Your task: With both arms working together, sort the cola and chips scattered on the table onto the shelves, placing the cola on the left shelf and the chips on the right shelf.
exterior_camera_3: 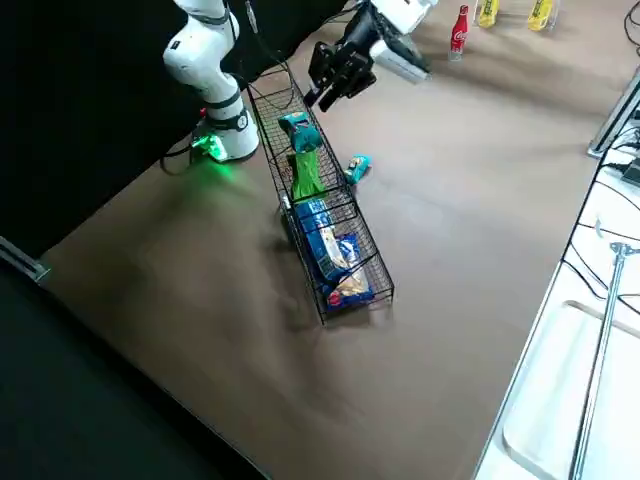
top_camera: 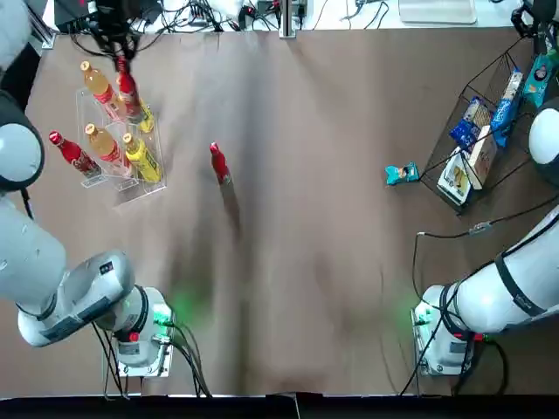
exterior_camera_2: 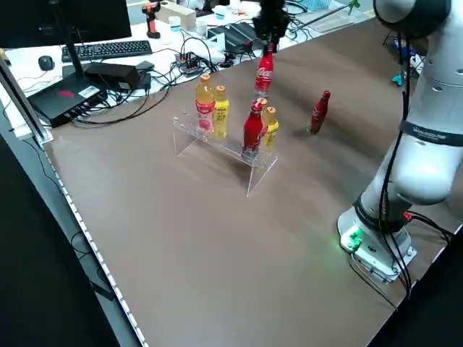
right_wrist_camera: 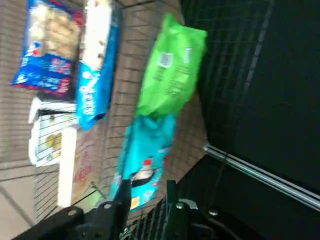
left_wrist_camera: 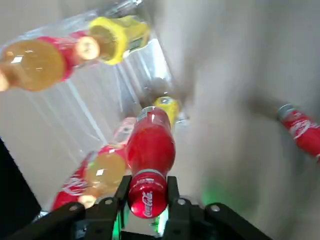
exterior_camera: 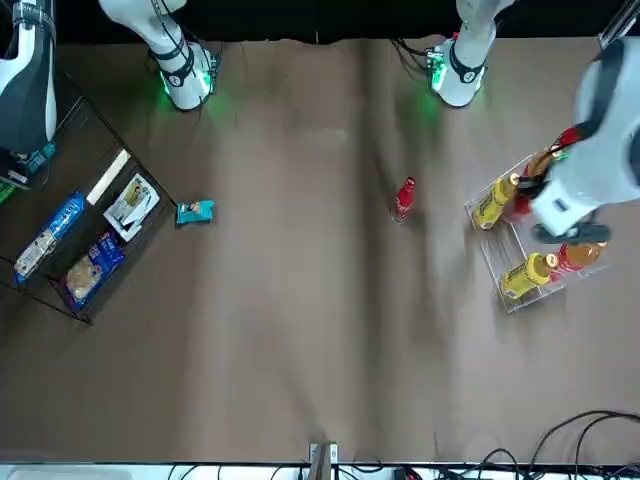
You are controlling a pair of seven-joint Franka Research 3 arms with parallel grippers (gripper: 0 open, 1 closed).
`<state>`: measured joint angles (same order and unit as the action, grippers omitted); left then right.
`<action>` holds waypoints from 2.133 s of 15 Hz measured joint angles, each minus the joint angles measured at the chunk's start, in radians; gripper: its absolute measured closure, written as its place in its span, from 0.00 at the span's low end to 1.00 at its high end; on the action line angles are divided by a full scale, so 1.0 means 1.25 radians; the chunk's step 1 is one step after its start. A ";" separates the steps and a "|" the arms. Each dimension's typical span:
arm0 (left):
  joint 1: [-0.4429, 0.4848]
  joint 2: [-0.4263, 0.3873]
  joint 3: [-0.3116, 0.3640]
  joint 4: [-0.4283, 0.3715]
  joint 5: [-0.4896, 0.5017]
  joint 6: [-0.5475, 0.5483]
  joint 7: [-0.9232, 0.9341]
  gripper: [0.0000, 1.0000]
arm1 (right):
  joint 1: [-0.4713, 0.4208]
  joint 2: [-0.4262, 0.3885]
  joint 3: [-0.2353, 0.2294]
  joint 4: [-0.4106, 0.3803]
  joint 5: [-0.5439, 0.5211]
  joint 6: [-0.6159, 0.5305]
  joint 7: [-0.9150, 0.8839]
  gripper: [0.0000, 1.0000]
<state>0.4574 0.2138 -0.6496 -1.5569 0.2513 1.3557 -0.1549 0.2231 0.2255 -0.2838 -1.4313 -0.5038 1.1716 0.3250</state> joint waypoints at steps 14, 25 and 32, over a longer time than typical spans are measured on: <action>0.267 -0.039 -0.005 -0.041 0.000 0.035 0.315 0.68 | 0.074 0.146 0.011 -0.141 0.462 0.204 0.552 0.44; 0.352 -0.104 -0.012 -0.204 -0.007 0.178 0.359 0.68 | 0.180 0.262 0.013 -0.266 0.511 0.340 0.737 0.46; 0.353 -0.124 -0.028 -0.202 -0.015 0.183 0.362 0.35 | 0.185 0.272 0.013 -0.413 0.513 0.478 0.738 0.45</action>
<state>0.8985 0.0584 -0.6851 -1.8094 0.2330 1.5843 0.2980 0.4540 0.5650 -0.2676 -1.9472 0.1373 1.7696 1.2471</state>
